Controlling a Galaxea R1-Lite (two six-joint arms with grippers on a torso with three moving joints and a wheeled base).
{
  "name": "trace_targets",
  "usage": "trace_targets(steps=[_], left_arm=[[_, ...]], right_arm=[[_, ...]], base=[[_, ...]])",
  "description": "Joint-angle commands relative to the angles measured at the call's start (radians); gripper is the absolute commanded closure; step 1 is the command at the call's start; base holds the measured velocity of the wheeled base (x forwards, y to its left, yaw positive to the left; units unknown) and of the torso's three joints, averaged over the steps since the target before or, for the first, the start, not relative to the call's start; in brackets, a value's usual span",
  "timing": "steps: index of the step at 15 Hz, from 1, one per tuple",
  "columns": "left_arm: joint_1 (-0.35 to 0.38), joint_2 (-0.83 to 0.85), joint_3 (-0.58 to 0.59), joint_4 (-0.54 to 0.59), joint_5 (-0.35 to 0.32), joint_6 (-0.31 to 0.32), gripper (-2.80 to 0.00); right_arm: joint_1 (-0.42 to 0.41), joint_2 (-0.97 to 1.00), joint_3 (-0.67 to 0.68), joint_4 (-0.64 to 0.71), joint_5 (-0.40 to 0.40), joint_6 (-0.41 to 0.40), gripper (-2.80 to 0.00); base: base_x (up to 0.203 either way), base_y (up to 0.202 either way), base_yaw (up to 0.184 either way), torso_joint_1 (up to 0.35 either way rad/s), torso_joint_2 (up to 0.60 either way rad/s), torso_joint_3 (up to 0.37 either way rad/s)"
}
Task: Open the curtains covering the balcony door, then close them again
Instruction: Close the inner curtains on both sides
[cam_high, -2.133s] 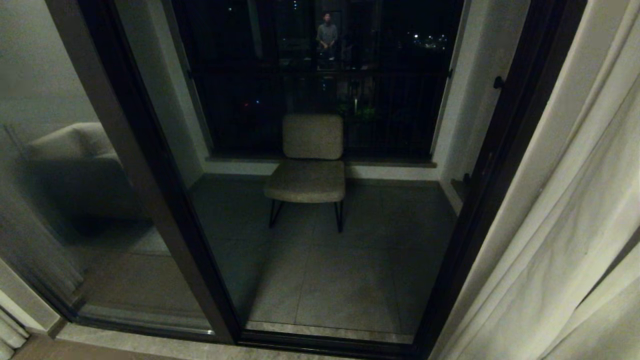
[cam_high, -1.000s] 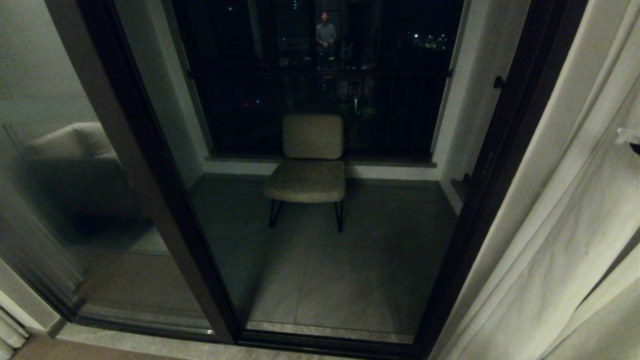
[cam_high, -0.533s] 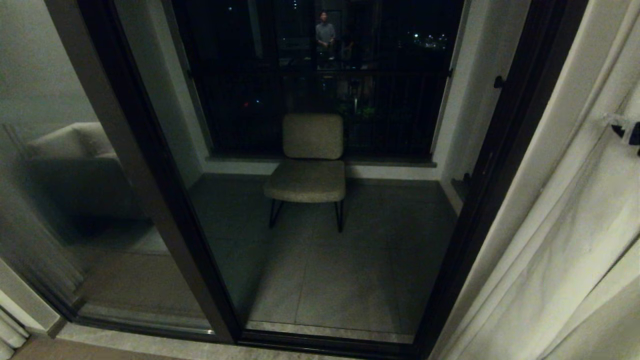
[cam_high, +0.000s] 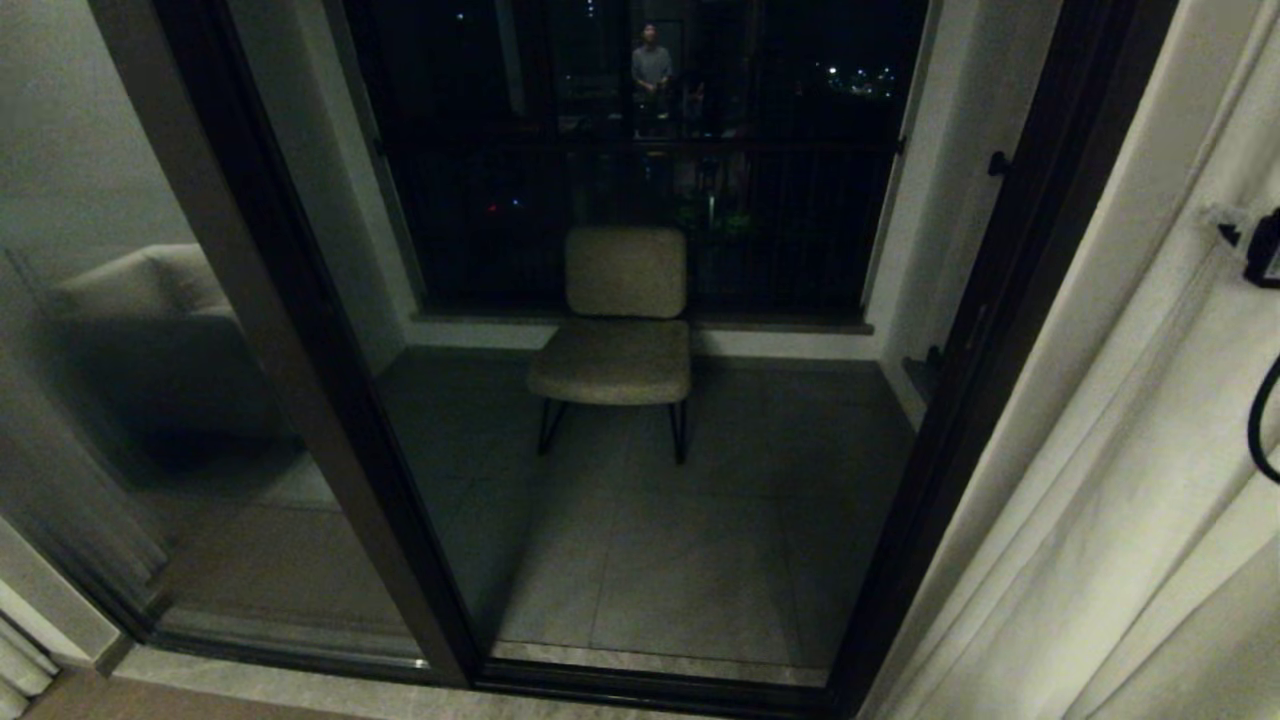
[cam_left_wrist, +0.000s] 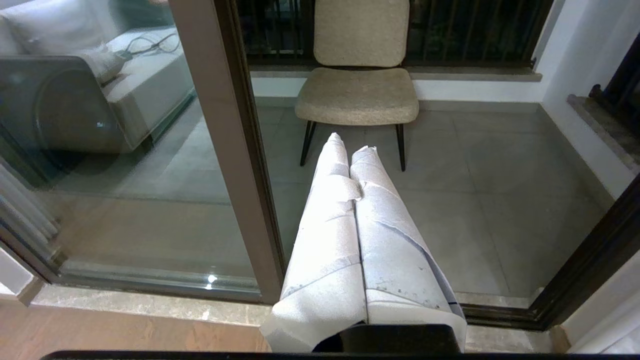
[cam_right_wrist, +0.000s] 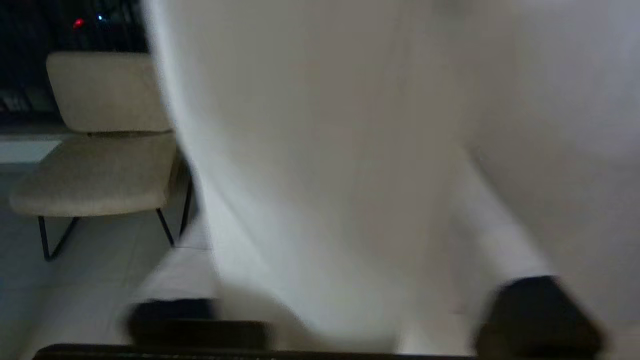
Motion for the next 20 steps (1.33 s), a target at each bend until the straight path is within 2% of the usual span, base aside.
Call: trace_targets(steps=[1, 5, 14, 20], left_arm=[[0.000, 0.000, 0.000, 0.000, 0.001, -0.001, 0.00], [0.001, 0.000, 0.000, 0.000, 0.001, 0.000, 0.00], [0.000, 0.000, 0.000, 0.000, 0.001, 0.000, 0.00], [0.001, 0.000, 0.000, 0.000, 0.001, -0.001, 0.00]], right_arm=[[0.000, 0.014, -0.005, -0.011, 0.002, -0.001, 0.00], [0.005, 0.014, -0.003, -0.016, 0.003, -0.002, 0.00], [0.090, 0.005, -0.005, -0.075, 0.004, 0.005, 0.00], [0.110, -0.002, 0.003, -0.075, 0.003, 0.003, 0.00]], base=[[0.000, 0.000, 0.000, 0.000, 0.00, 0.000], [0.000, 0.000, 0.000, 0.000, 0.00, 0.000], [0.000, 0.000, 0.000, 0.000, 0.00, 0.000], [0.000, 0.000, 0.000, 0.000, 0.00, 0.000]])
